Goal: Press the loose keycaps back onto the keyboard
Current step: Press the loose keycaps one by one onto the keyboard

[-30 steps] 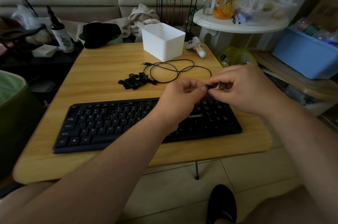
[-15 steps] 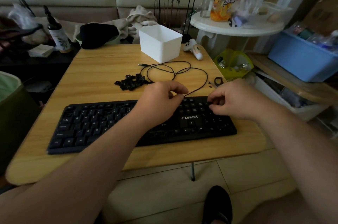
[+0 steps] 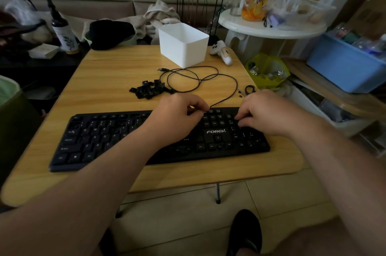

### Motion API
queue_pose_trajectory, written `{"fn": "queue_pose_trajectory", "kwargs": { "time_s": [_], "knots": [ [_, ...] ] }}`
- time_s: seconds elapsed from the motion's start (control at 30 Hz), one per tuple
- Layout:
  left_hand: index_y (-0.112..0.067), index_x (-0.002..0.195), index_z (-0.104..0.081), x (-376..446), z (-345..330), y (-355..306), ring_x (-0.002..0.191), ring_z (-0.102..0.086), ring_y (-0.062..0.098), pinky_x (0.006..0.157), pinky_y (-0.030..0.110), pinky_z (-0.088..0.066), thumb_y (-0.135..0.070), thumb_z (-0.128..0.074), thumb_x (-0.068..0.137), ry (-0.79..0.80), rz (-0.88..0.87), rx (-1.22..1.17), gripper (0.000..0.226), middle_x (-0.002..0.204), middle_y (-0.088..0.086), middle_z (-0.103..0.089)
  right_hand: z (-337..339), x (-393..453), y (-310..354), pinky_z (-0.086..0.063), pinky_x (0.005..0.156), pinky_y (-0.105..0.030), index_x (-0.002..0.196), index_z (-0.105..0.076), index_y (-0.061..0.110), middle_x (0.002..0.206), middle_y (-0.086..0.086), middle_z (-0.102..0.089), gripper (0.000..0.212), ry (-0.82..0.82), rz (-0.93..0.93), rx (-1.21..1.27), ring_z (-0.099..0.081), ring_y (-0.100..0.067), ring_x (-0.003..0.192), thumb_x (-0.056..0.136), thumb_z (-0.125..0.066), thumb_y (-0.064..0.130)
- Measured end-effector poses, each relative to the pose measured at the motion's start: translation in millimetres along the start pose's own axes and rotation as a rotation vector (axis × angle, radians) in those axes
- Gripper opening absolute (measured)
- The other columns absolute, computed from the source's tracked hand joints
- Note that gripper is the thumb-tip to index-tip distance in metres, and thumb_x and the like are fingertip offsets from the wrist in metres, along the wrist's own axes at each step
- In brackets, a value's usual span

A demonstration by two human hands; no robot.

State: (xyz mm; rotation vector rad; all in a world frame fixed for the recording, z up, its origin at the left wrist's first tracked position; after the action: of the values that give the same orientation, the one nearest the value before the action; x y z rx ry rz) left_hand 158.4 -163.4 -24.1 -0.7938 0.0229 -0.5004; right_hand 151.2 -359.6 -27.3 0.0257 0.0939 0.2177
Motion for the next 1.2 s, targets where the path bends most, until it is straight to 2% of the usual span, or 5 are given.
{"fn": "queue_pose_trajectory", "kwargs": {
  "time_s": [0.43,0.63,0.87,0.97,1.2],
  "knots": [
    [-0.039,0.111,-0.075,-1,-22,-10,0.083,-0.053,-0.017,0.068,-0.004,-0.038,-0.024,-0.066,0.099,0.035,-0.079,0.087,0.021,0.088,-0.032,-0.055,0,-2,7,-0.057,0.078,-0.040,0.077,-0.069,0.037,0.094,0.013,-0.062,0.016,-0.036,-0.135,-0.068,-0.058,-0.016,0.095,0.090,-0.074,0.027],
    [-0.039,0.112,-0.075,1,-25,-10,0.085,-0.053,-0.013,0.067,0.000,-0.038,-0.024,-0.065,0.100,0.041,-0.101,0.119,0.021,0.094,-0.028,-0.057,11,-10,-16,-0.053,0.073,-0.031,0.080,-0.077,0.031,0.087,0.014,-0.069,0.009,-0.158,-0.249,0.344,-0.064,-0.007,0.087,0.087,-0.081,0.029],
    [-0.037,0.108,-0.076,-4,-39,-23,0.105,-0.056,0.006,0.102,0.033,-0.042,-0.033,-0.067,0.096,0.010,-0.283,0.235,0.015,0.108,-0.021,-0.072,-2,-13,-23,-0.038,0.059,-0.026,0.070,-0.074,0.023,0.085,0.007,-0.064,0.024,-0.106,-0.332,0.417,-0.054,-0.003,0.074,0.075,-0.091,0.039],
    [-0.041,0.108,-0.074,-2,-44,-21,0.109,-0.059,0.013,0.103,0.048,-0.045,-0.041,-0.063,0.095,0.021,-0.276,0.278,0.016,0.108,-0.025,-0.071,1,-15,-21,-0.040,0.059,-0.026,0.071,-0.075,0.022,0.077,0.008,-0.067,0.023,-0.109,-0.332,0.464,-0.059,-0.005,0.072,0.076,-0.091,0.037],
    [-0.040,0.109,-0.075,4,-35,-15,0.106,-0.060,0.009,0.103,0.042,-0.047,-0.037,-0.065,0.096,0.007,-0.246,0.263,0.017,0.108,-0.021,-0.072,2,-11,-20,-0.053,0.068,-0.031,0.073,-0.073,0.023,0.083,0.007,-0.069,0.022,-0.138,-0.366,0.463,-0.063,-0.009,0.080,0.081,-0.086,0.039]
  ]
}}
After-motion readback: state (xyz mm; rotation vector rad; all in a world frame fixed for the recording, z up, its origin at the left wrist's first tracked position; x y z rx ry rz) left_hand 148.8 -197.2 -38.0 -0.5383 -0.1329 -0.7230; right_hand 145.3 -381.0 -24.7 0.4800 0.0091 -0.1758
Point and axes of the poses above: each hand's wrist, its own x-axis towards the middle knuckle, its own z-axis out of the back of the hand, y = z × x, the point moved 9 cm from there along x, towards the middle knuckle
